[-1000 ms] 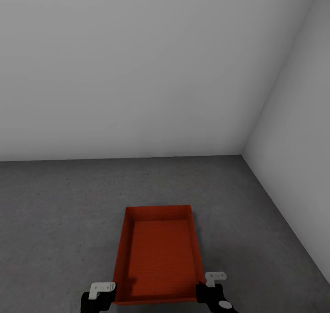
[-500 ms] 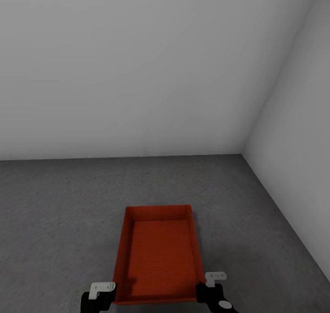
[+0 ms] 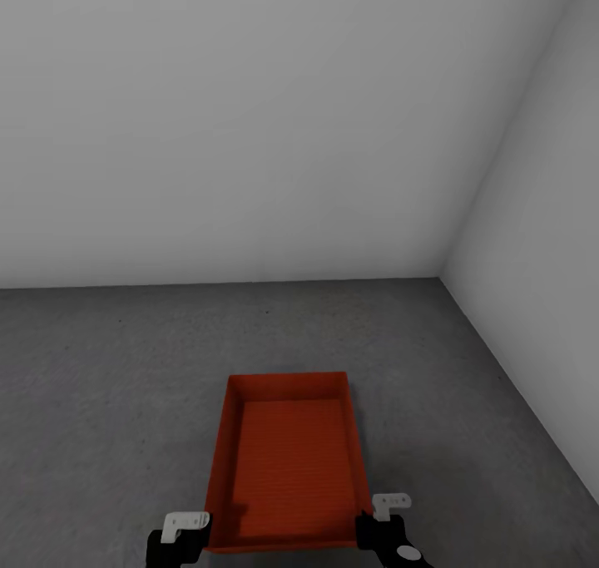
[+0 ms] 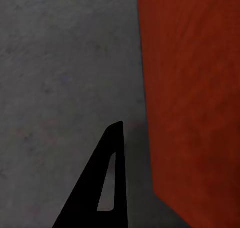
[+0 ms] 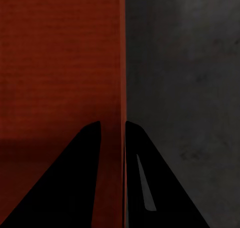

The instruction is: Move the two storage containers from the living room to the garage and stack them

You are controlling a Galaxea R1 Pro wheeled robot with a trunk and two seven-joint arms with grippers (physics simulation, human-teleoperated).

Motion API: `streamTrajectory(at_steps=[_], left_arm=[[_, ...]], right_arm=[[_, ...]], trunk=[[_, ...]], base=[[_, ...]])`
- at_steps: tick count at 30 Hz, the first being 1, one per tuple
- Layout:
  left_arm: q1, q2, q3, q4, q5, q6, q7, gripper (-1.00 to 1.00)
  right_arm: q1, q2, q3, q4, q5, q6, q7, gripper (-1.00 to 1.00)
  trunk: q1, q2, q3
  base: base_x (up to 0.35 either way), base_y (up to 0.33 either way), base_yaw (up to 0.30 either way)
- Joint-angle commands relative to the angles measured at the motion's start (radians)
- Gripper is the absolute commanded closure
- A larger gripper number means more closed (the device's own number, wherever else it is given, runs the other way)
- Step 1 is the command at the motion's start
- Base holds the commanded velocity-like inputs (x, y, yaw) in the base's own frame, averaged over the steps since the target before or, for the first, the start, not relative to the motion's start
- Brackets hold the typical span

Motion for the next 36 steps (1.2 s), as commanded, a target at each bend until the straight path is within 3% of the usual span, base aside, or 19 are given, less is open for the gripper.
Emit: streamTrajectory(at_steps=[1,26,32,36], left_arm=[[-0.001,0.013,0.017,0.000,0.011,-0.002,0.007,1.00],[-0.001,0.013,0.017,0.000,0.011,-0.002,0.007,1.00],[-0.001,0.013,0.017,0.000,0.011,-0.002,0.007,1.00],[-0.001,0.013,0.017,0.000,0.011,-0.002,0.007,1.00]], right_arm=[[-0.001,-0.001,-0.004,0.001,-0.001,-0.004,-0.008,1.00],[-0.001,-0.001,-0.004,0.001,-0.001,-0.004,-0.008,1.00],[-0.001,-0.001,-0.004,0.001,-0.001,-0.004,-0.008,1.00],[-0.001,-0.001,-0.004,0.001,-0.001,-0.004,-0.008,1.00]], trunk=[[0.000,0.000,-0.001],[0.015,-0.028,-0.013],[0.038,-0.070,-0.032],[0.038,-0.070,-0.032]], base=[[0.000,0.000,0.000],[0.000,0.000,0.000],[0.000,0.000,0.000],[0.000,0.000,0.000]])
